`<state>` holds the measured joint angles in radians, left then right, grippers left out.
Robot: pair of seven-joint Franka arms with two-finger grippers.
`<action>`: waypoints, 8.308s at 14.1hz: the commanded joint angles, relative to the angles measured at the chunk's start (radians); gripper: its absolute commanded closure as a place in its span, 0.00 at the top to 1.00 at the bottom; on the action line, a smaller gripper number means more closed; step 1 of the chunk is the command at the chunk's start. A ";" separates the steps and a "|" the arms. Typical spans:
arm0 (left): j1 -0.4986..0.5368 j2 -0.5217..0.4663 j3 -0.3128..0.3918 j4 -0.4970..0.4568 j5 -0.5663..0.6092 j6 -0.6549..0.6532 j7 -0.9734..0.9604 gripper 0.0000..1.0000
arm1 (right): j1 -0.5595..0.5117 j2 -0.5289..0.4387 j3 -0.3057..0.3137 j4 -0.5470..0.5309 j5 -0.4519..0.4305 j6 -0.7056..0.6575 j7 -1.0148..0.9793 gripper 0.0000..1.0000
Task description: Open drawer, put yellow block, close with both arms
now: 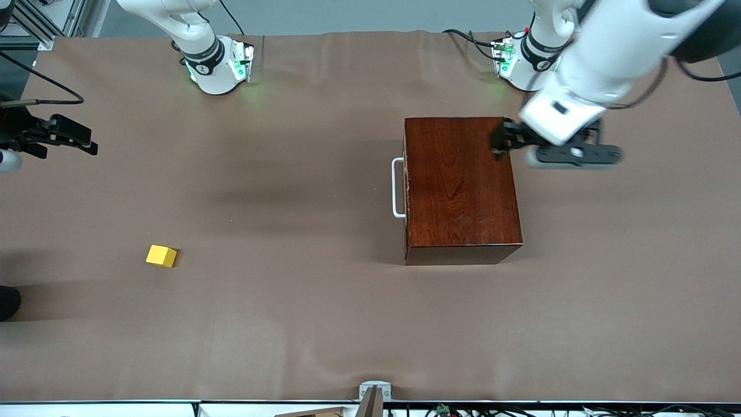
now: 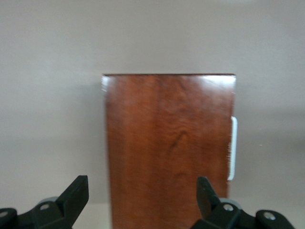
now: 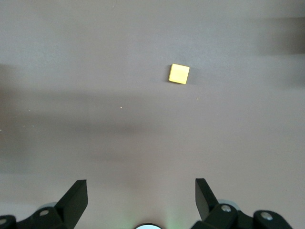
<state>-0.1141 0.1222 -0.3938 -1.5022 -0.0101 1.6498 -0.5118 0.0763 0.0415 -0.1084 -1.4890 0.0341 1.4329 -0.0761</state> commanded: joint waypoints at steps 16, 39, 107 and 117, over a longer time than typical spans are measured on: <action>-0.487 0.493 0.012 0.224 0.238 0.143 -0.516 1.00 | -0.072 0.207 -0.005 0.059 -0.010 0.090 0.002 1.00; -0.509 0.625 0.050 0.203 0.346 0.173 -0.528 1.00 | -0.113 0.540 -0.002 0.059 0.073 0.323 0.004 1.00; -0.636 0.634 0.050 0.280 0.150 0.552 -0.694 1.00 | -0.102 0.472 -0.002 -0.096 0.020 0.756 -0.875 0.00; -0.350 0.213 0.053 0.241 0.147 -0.173 -0.209 1.00 | -0.006 0.475 0.024 -0.014 0.012 0.752 -1.130 0.00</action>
<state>-0.5459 0.4357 -0.3399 -1.1944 0.1528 1.5714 -0.8761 0.0275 0.5300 -0.0872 -1.5240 0.0526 2.2003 -1.1727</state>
